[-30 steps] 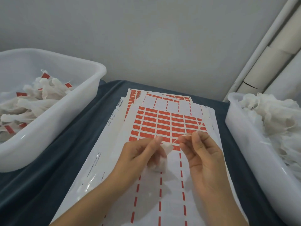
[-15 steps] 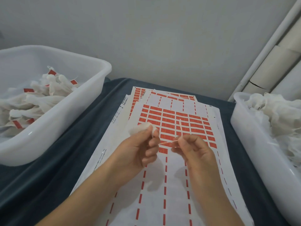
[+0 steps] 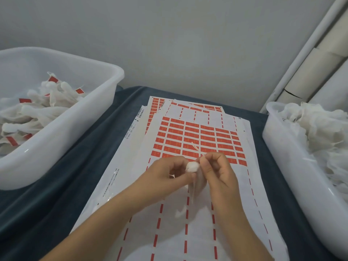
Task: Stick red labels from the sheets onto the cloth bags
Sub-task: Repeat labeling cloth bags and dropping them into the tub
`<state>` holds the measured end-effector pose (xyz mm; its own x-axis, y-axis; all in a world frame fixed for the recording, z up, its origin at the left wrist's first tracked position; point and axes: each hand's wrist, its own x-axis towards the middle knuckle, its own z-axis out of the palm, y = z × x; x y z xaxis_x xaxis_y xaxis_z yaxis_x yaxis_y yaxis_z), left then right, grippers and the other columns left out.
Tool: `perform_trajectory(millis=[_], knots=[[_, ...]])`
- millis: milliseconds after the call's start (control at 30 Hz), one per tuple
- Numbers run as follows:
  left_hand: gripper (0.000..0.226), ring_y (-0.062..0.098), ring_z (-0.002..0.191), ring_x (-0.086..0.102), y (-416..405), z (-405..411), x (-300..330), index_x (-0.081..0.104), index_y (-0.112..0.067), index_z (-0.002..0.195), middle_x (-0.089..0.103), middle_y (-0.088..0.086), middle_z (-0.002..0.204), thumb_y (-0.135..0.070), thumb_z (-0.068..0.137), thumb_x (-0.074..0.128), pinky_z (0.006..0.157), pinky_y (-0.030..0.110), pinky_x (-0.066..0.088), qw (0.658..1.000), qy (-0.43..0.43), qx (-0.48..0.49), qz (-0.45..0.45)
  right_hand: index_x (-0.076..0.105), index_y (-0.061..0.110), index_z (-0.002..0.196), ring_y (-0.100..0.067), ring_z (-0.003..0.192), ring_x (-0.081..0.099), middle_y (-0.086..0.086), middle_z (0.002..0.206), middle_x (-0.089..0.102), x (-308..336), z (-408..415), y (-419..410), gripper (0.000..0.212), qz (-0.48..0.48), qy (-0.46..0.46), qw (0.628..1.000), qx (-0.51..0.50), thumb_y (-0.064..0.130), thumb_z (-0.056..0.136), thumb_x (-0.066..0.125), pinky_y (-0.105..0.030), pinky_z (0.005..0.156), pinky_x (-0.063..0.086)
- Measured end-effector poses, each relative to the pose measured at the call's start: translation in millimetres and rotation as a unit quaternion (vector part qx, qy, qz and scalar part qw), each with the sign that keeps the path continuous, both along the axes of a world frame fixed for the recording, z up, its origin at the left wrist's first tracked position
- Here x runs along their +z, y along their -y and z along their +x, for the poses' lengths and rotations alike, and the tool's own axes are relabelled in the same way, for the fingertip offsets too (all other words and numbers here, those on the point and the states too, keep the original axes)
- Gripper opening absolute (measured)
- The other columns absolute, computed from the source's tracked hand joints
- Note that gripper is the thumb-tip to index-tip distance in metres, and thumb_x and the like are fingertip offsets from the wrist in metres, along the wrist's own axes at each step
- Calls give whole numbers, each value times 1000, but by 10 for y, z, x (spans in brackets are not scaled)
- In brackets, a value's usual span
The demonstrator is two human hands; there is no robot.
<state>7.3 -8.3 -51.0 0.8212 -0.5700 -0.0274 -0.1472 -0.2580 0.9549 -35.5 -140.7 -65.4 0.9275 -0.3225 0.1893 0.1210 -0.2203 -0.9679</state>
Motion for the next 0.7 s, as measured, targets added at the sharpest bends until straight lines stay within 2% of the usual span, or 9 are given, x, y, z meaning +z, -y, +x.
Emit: perform_trajectory(millis=[100, 200, 300, 400, 500, 567, 700], knots=[[4, 0, 68, 54, 25, -31, -25, 58, -31, 83, 59, -13, 75, -33, 86, 56, 63, 10, 46, 997, 73, -7, 9, 62, 32, 86, 7, 85, 63, 28, 83, 66, -9, 24, 41, 22, 72, -49, 996, -24, 45, 69, 58, -10, 62, 51], [12, -3, 69, 53, 10, -50, -18, 56, -34, 84, 57, -21, 73, -42, 80, 49, 62, 9, 44, 996, 89, -20, -7, 68, 33, 85, -6, 86, 69, 17, 85, 71, -5, 44, 90, 23, 138, -86, 987, -2, 41, 63, 65, -23, 71, 57], [18, -6, 67, 54, 7, -53, -12, 57, -33, 86, 56, -28, 67, -44, 77, 47, 60, 8, 42, 996, 78, -26, -26, 71, 31, 81, -12, 86, 69, 12, 83, 72, -3, 48, 111, 23, 122, -101, 987, 10, 41, 61, 65, -29, 79, 57], [20, -4, 65, 55, 0, -40, -30, 59, -28, 88, 58, -23, 68, -42, 77, 48, 59, 9, 43, 997, 70, -18, -40, 71, 30, 83, -12, 88, 68, 15, 84, 72, 6, 33, 116, 28, 98, -106, 989, 21, 45, 63, 61, -25, 81, 55], [13, -4, 61, 54, -10, -19, -37, 59, -23, 90, 58, -14, 72, -32, 85, 52, 57, 9, 43, 997, 64, -3, -36, 70, 30, 88, -1, 89, 65, 18, 86, 71, 52, -2, 120, 30, 77, -105, 990, 53, 46, 67, 58, -10, 67, 51], [5, -5, 60, 54, -26, 3, -45, 57, -27, 88, 58, -17, 70, -29, 88, 52, 57, 8, 43, 997, 66, 1, -26, 70, 30, 94, 6, 89, 62, 20, 89, 70, 91, -17, 117, 32, 57, -104, 990, 79, 44, 67, 62, -3, 60, 46], [14, -3, 57, 54, -57, 23, -51, 58, -29, 87, 56, -24, 61, -20, 93, 50, 55, 8, 42, 998, 62, -19, -18, 68, 33, 98, 2, 90, 64, 21, 93, 70, 103, -9, 122, 37, -20, -110, 991, 72, 43, 63, 64, -3, 67, 48]])
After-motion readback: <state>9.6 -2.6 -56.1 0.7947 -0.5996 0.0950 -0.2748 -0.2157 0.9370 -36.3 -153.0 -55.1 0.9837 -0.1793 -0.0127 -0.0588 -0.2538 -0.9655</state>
